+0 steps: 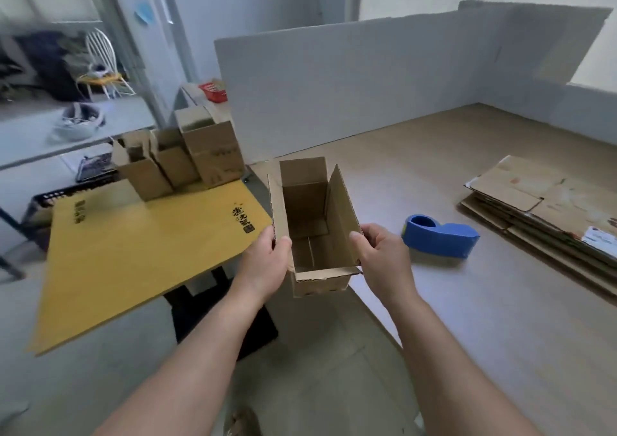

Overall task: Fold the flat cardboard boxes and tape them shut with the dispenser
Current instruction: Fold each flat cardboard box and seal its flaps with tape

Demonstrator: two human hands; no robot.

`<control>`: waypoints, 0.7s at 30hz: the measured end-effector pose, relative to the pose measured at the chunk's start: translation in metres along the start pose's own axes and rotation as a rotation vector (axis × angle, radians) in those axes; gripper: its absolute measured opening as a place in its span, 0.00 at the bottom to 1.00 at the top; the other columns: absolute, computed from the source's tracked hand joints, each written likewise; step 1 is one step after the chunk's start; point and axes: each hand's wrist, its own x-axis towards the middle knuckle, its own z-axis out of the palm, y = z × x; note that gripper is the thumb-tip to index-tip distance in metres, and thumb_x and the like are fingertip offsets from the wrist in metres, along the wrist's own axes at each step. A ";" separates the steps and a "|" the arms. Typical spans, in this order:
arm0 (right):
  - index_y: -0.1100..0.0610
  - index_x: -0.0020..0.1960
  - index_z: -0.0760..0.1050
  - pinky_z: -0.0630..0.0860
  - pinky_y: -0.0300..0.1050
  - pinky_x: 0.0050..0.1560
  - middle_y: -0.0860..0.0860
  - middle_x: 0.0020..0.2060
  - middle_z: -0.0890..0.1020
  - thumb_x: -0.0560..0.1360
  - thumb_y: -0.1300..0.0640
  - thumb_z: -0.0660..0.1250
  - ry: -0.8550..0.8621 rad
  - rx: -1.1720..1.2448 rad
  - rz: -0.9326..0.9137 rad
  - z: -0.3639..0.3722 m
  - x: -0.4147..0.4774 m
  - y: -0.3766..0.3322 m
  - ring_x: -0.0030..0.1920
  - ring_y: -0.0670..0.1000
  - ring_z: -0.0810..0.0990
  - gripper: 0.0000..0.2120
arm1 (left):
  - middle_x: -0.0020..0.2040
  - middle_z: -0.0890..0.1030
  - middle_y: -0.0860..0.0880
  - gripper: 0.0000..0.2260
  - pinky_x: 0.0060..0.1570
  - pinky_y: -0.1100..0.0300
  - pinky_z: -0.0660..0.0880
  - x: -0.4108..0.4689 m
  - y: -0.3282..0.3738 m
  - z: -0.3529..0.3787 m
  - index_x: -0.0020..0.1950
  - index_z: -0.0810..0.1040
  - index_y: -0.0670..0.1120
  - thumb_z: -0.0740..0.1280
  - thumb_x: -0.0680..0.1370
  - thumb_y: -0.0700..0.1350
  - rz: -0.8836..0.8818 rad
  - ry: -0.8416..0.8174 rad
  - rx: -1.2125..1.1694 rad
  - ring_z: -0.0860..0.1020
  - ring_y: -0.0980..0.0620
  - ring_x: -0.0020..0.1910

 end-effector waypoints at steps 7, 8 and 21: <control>0.50 0.27 0.63 0.61 0.44 0.33 0.47 0.25 0.66 0.74 0.58 0.62 -0.217 -0.019 -0.072 0.093 0.017 -0.042 0.30 0.49 0.64 0.19 | 0.34 0.64 0.50 0.13 0.35 0.54 0.66 0.024 -0.050 -0.076 0.37 0.61 0.47 0.56 0.81 0.44 -0.092 0.183 -0.017 0.64 0.51 0.34; 0.47 0.27 0.63 0.62 0.42 0.32 0.46 0.25 0.67 0.75 0.57 0.63 -0.241 -0.023 -0.085 0.109 0.020 -0.048 0.30 0.49 0.65 0.20 | 0.33 0.64 0.50 0.13 0.38 0.52 0.70 0.030 -0.060 -0.089 0.36 0.60 0.47 0.56 0.81 0.44 -0.113 0.206 -0.024 0.64 0.50 0.34; 0.52 0.60 0.77 0.79 0.46 0.50 0.46 0.45 0.80 0.79 0.51 0.61 -0.545 -0.129 -0.032 0.340 0.076 -0.114 0.47 0.46 0.78 0.12 | 0.64 0.75 0.50 0.25 0.63 0.49 0.71 0.124 -0.183 -0.258 0.70 0.69 0.47 0.59 0.74 0.53 -0.329 0.172 -0.091 0.73 0.47 0.61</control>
